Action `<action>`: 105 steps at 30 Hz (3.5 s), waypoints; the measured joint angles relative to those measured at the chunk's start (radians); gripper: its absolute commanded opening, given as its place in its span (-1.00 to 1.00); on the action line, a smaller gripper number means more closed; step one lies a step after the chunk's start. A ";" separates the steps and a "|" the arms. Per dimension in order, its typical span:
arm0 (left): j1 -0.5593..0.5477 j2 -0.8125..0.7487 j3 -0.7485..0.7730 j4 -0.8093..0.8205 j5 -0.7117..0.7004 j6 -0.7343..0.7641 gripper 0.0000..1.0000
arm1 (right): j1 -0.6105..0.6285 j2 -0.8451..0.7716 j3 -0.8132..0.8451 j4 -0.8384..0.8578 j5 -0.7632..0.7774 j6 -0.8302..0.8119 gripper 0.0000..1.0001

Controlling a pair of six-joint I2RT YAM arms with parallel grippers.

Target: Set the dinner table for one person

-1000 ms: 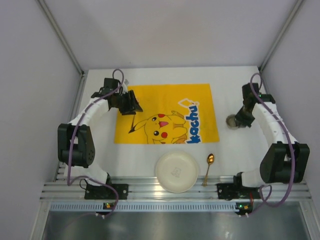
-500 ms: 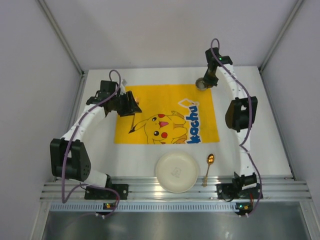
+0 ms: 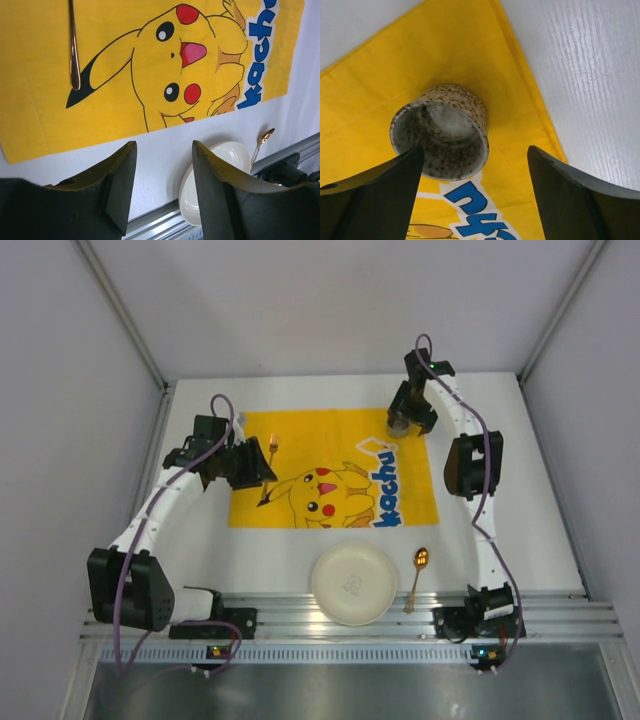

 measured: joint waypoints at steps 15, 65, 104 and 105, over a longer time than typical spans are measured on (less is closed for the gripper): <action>-0.381 0.056 -0.130 -0.045 0.065 0.126 0.07 | -0.001 -0.689 -0.610 0.161 0.134 -0.088 0.99; -0.157 0.696 0.512 -0.043 -0.112 0.056 0.07 | -0.060 -1.193 -1.267 0.167 0.162 -0.125 1.00; -0.135 -0.297 -0.740 0.793 -0.983 0.195 0.96 | -0.077 -1.452 -1.457 0.520 -0.458 -0.112 0.99; -0.129 -0.260 -0.764 0.838 -0.983 0.214 0.93 | -0.077 -1.466 -1.465 0.513 -0.462 -0.114 0.99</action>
